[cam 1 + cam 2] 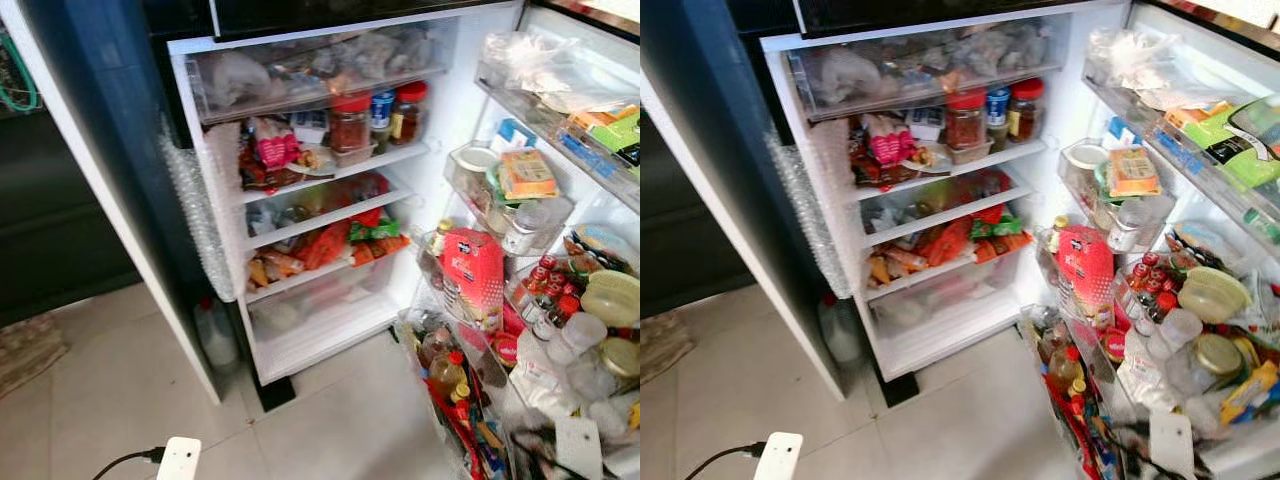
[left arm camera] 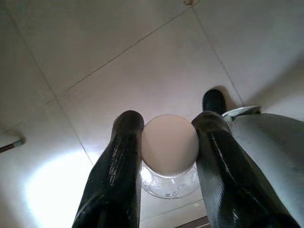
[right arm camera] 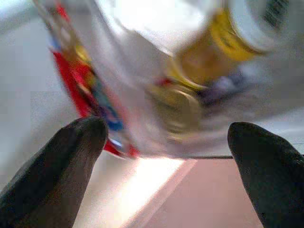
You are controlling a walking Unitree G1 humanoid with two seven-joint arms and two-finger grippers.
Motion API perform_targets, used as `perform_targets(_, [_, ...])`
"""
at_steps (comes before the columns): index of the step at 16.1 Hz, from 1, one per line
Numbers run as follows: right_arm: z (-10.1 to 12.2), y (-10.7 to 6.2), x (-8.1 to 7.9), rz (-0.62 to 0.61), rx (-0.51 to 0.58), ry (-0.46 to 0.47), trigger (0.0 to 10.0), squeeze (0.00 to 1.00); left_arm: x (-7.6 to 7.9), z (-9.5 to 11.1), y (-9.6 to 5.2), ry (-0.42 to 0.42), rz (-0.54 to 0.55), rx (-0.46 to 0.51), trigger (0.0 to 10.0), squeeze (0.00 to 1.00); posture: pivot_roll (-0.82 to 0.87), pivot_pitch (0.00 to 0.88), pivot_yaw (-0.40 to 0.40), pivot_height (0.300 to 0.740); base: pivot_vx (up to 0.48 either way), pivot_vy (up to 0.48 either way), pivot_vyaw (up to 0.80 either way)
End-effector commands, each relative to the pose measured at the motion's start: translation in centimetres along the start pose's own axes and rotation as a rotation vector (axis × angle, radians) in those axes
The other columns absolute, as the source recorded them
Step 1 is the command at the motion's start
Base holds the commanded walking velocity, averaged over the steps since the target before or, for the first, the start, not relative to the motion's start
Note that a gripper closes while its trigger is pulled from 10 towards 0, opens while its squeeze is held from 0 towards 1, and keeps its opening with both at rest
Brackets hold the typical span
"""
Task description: Restocking fridge
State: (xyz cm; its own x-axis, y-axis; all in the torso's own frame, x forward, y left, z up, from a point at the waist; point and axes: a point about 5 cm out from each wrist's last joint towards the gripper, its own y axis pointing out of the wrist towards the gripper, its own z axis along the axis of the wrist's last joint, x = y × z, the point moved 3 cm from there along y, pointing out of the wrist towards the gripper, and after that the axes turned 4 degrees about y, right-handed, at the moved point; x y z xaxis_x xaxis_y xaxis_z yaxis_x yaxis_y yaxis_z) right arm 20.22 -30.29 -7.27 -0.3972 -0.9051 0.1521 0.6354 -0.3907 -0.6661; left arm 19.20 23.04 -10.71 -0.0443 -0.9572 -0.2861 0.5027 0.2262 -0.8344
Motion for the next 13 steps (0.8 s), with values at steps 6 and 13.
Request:
perform_targets(6, [-0.5, -0.3, -4.5, 0.265, -0.048, 0.097, 10.0, 0.0, 0.0, -0.2, 0.0, 0.0, 0.001, -0.009, 10.0, 0.0, 0.08, 0.0, -0.032, 0.74, 0.0, 0.0, 0.0])
perform_targets(13, [-3.8, -1.0, -3.9, 0.242, -0.2, 0.03, 10.0, 0.0, 0.2, -0.3, 0.0, -0.017, -0.023, -0.01, 10.0, 0.0, 0.08, 0.0, -0.031, 0.74, 0.0, 0.0, 0.0])
